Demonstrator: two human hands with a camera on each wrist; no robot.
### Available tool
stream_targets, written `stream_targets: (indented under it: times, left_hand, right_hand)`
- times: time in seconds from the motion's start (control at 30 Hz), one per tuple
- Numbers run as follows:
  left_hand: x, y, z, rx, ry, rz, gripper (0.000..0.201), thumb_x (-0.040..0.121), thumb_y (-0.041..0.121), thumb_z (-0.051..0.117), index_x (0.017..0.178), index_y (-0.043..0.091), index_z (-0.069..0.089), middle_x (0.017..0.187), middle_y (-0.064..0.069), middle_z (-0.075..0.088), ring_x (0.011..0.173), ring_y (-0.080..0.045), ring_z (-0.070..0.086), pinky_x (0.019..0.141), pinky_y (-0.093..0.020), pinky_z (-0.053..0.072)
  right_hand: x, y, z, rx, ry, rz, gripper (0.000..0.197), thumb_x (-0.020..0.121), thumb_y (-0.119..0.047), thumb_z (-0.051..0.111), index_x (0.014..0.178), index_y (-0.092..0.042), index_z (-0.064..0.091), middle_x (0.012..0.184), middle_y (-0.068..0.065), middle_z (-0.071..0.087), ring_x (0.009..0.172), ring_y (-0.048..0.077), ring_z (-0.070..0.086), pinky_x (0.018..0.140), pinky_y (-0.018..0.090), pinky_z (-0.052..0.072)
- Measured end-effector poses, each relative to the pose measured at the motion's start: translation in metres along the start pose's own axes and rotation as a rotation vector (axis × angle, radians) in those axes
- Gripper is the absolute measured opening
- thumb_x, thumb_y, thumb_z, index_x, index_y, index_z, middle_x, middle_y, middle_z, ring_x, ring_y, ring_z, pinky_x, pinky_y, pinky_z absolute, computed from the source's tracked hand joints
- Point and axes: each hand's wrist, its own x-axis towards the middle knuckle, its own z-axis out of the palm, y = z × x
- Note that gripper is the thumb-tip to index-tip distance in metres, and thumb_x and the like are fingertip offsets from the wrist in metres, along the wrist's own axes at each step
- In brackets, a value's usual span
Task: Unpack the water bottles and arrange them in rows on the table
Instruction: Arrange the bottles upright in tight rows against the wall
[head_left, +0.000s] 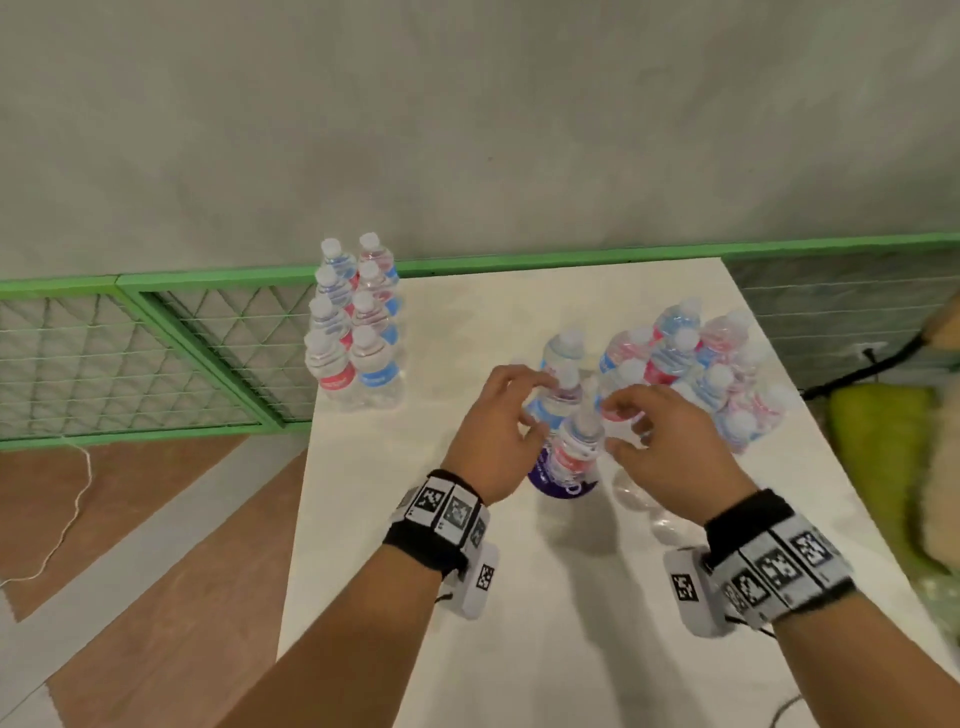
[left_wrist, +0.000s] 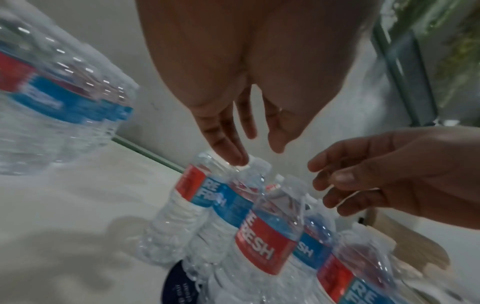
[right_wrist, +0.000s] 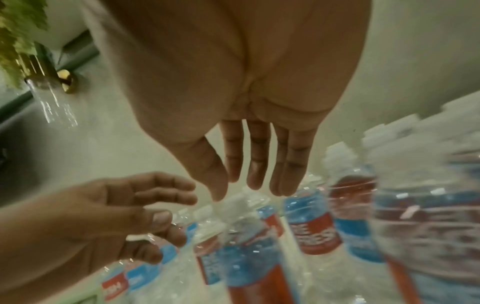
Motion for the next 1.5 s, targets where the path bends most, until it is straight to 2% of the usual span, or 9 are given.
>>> stream_targets:
  times: [0.1,0.2,0.37,0.57,0.77,0.97,1.13,1.37,1.5]
  left_hand:
    - [0.023,0.015,0.019,0.131,-0.063,0.009,0.061,0.086,0.003,0.060,0.137,0.032,0.047,0.144,0.010,0.038,0.107,-0.015,0.059,0.093,-0.024,0.049]
    - [0.044,0.020,0.027,0.219,-0.162,-0.074,0.069,0.089,-0.003,0.053,0.147,0.030,0.037,0.151,0.003,0.037,0.131,-0.016,0.046,0.100,-0.020,0.038]
    - [0.052,0.020,0.033,0.342,-0.196,-0.092,0.056,0.083,-0.001,0.062,0.134,0.020,0.056,0.133,-0.005,0.053,0.117,-0.023,0.057,0.102,-0.030,0.044]
    - [0.023,0.008,0.027,0.141,-0.124,-0.111,0.035,0.081,0.001,0.065,0.109,0.021,0.071,0.113,0.002,0.057,0.086,-0.025,0.066,0.083,-0.043,0.057]
    - [-0.014,-0.010,-0.001,0.163,-0.055,-0.106,0.026,0.087,0.021,0.070,0.112,0.028,0.069,0.111,0.008,0.058,0.072,-0.015,0.065,0.080,-0.035,0.054]
    - [-0.047,-0.033,-0.055,0.326,-0.039,-0.186,0.026,0.088,0.041,0.067,0.110,0.027,0.068,0.102,0.005,0.056,0.078,-0.012,0.055,0.077,-0.025,0.042]
    - [-0.064,-0.059,-0.099,0.451,0.077,-0.333,0.038,0.083,0.052,0.069,0.093,0.017,0.055,0.085,0.002,0.056,0.078,-0.018,0.053,0.066,-0.030,0.038]
    - [-0.068,-0.080,-0.148,0.529,0.178,-0.545,0.054,0.080,0.059,0.068,0.086,0.008,0.050,0.080,-0.013,0.066,0.071,-0.032,0.064,0.064,-0.041,0.056]
    - [-0.066,-0.085,-0.156,0.638,0.101,-0.585,0.063,0.079,0.075,0.053,0.081,0.012,0.048,0.078,-0.007,0.060,0.075,-0.027,0.057,0.061,-0.033,0.045]
  right_hand:
    - [-0.002,0.016,-0.004,-0.005,-0.105,-0.028,0.053,0.078,-0.013,0.072,0.125,-0.034,0.057,0.113,-0.010,0.049,0.082,-0.009,0.048,0.068,0.004,0.037]
    - [0.003,0.019,0.006,-0.036,-0.208,-0.107,0.062,0.080,-0.017,0.070,0.134,-0.039,0.049,0.119,-0.007,0.047,0.090,0.006,0.053,0.079,0.020,0.048]
    - [0.011,0.017,0.011,-0.102,-0.179,-0.127,0.038,0.084,-0.012,0.065,0.118,-0.027,0.057,0.106,-0.001,0.048,0.082,0.023,0.058,0.074,0.040,0.052]
    - [0.007,0.027,0.003,-0.164,-0.227,-0.089,0.033,0.081,-0.012,0.066,0.110,-0.026,0.060,0.096,-0.005,0.049,0.081,0.018,0.054,0.070,0.032,0.046]
    - [-0.001,0.018,0.002,-0.187,-0.285,-0.130,0.027,0.080,-0.014,0.064,0.105,-0.024,0.064,0.094,-0.007,0.052,0.081,0.013,0.051,0.074,0.027,0.043]
    - [0.000,-0.022,0.024,-0.183,-0.363,-0.170,0.017,0.080,-0.026,0.065,0.097,-0.023,0.064,0.077,-0.016,0.049,0.073,0.009,0.049,0.060,0.016,0.034]
    - [0.011,-0.065,0.065,-0.115,-0.438,-0.148,0.026,0.073,-0.031,0.076,0.091,-0.024,0.059,0.072,-0.007,0.061,0.067,0.010,0.058,0.062,0.030,0.051]
    - [0.038,-0.123,0.121,-0.045,-0.383,-0.142,0.042,0.069,-0.046,0.079,0.087,-0.016,0.055,0.078,-0.001,0.059,0.069,0.015,0.054,0.053,0.025,0.038]
    - [0.048,-0.146,0.139,-0.023,-0.345,-0.109,0.047,0.073,-0.049,0.077,0.084,-0.014,0.048,0.075,0.000,0.055,0.063,0.015,0.048,0.054,0.027,0.037]
